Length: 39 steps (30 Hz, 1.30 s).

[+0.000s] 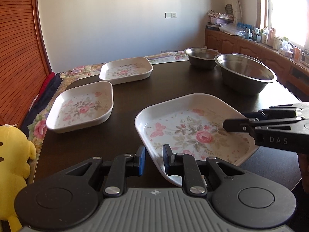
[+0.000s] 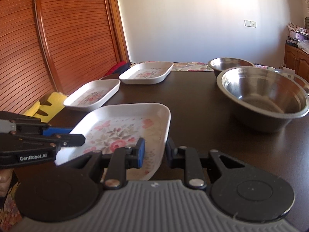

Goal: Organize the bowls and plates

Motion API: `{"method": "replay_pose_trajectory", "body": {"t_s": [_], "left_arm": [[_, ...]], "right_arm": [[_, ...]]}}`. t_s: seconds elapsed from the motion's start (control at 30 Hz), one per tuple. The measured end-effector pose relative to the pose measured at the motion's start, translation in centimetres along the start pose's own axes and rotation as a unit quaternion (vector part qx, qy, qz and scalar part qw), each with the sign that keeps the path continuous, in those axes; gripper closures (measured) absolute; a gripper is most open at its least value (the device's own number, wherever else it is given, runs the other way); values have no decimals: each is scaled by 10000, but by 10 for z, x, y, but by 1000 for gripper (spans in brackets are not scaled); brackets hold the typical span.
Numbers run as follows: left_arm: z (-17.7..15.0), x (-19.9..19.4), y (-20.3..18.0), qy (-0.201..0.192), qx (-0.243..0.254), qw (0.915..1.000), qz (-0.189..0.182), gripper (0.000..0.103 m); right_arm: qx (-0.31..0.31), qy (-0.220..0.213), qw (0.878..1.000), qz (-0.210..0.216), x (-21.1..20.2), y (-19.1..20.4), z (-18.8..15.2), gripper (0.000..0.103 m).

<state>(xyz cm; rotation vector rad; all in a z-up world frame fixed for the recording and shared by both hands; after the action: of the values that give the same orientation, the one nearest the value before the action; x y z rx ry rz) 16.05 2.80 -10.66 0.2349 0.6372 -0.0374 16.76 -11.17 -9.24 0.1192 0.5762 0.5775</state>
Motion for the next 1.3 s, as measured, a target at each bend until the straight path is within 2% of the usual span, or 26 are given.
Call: {"method": "replay_pose_trajectory", "body": {"t_s": [0.37,0.97,1.13,1.23,1.3], "left_arm": [[-14,4,8,128,-42,9999,85,83],[-22,7,13,128,-171,9998,47,82],[-24,6,17,135,-258,9995,83,64],[-23,3,21,72,-290,9995,125,42],[-20,0,25,-13,-319,9992,238,20]], "right_arm": [[-11,47,10000,68,-5,20,-19,78],[69,80,9999,101,-4,28,-33,78],[93,64,9998,148,-5,28,-33,77],[38,-24,10000,87,-11,28,-30,77],[6,-123,9999,53,-18,28,-25,77]]}}
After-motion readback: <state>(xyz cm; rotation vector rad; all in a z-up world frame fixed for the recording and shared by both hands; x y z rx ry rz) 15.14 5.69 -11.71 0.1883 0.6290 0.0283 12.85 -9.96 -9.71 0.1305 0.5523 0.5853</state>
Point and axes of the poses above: each gripper's, at about its wrist camera, not at the fingertips, and x roughly the way its jaws point, y to its left, z to its top, the point moved 7 cm from there along x, roughly the way its jaws point, and after that the axes turned 13 degrees about z, right-handed, at the moved point
